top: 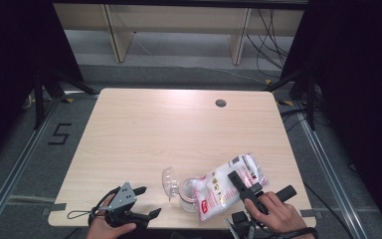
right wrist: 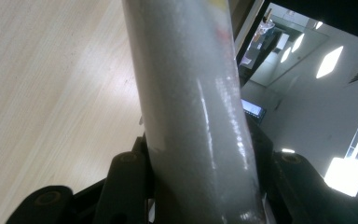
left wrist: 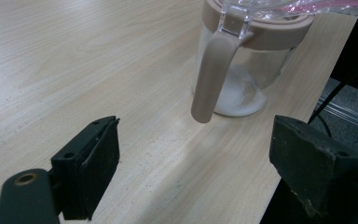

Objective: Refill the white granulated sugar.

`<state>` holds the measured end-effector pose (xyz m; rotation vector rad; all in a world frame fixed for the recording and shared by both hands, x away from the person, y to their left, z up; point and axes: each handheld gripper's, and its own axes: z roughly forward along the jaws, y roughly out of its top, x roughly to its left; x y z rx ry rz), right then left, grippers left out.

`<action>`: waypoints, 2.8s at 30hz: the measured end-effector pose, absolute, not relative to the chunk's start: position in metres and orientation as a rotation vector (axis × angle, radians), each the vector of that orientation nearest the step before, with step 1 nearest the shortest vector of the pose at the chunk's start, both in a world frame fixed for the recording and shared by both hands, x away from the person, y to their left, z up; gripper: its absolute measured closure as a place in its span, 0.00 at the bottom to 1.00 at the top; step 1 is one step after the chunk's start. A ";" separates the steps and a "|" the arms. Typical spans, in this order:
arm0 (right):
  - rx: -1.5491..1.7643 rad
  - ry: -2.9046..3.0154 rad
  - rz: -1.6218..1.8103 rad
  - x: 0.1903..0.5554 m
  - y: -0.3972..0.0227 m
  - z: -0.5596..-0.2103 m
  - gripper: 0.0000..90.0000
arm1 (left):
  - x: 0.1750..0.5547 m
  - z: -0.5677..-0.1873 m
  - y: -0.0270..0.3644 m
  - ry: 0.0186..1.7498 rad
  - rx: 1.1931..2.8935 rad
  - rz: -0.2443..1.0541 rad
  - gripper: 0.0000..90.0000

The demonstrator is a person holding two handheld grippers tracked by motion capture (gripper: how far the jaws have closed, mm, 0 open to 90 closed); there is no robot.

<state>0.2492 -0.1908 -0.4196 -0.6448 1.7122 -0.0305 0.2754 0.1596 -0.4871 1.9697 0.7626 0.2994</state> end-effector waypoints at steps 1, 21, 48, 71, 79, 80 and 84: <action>-0.641 1.711 -0.031 0.249 -0.191 -0.420 0.70 | 0.276 -0.487 0.159 0.762 1.967 0.298 0.18; -0.640 1.722 -0.022 0.250 -0.192 -0.420 0.70 | 0.275 -0.487 0.160 0.767 1.964 0.296 0.18; -0.640 1.724 -0.015 0.251 -0.193 -0.420 0.71 | 0.275 -0.487 0.159 0.769 1.963 0.303 0.18; -0.637 1.732 -0.015 0.251 -0.193 -0.420 0.72 | 0.275 -0.487 0.160 0.764 1.970 0.305 0.18; -0.635 1.730 -0.005 0.252 -0.194 -0.420 0.72 | 0.275 -0.487 0.160 0.765 1.966 0.298 0.18; -0.634 1.730 -0.003 0.252 -0.194 -0.420 0.72 | 0.275 -0.487 0.160 0.764 1.967 0.299 0.18; -0.636 1.730 -0.003 0.252 -0.194 -0.420 0.72 | 0.275 -0.487 0.160 0.765 1.966 0.298 0.18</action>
